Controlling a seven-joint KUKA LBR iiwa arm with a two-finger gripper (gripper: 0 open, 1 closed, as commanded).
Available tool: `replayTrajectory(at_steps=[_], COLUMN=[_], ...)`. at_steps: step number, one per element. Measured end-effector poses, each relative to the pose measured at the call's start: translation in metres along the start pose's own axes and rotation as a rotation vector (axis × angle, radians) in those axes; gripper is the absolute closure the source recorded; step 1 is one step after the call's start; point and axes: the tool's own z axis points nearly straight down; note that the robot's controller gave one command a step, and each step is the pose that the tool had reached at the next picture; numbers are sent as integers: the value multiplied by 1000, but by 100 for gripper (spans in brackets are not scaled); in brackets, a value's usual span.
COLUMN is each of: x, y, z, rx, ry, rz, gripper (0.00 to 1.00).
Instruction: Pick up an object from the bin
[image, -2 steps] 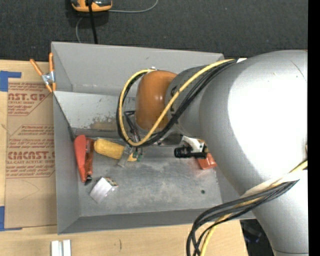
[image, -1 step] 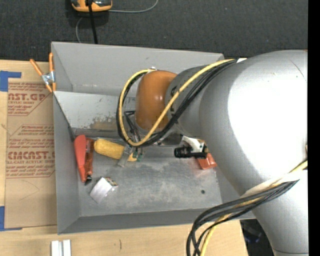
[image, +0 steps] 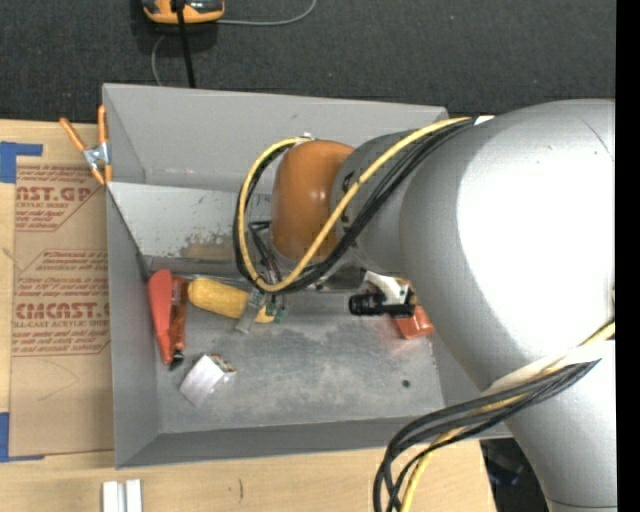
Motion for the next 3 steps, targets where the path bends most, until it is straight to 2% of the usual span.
replayTrajectory(at_steps=[3], x=[1], y=[0], z=[-27], rx=[1], ry=[3], rz=[-1], gripper=[100])
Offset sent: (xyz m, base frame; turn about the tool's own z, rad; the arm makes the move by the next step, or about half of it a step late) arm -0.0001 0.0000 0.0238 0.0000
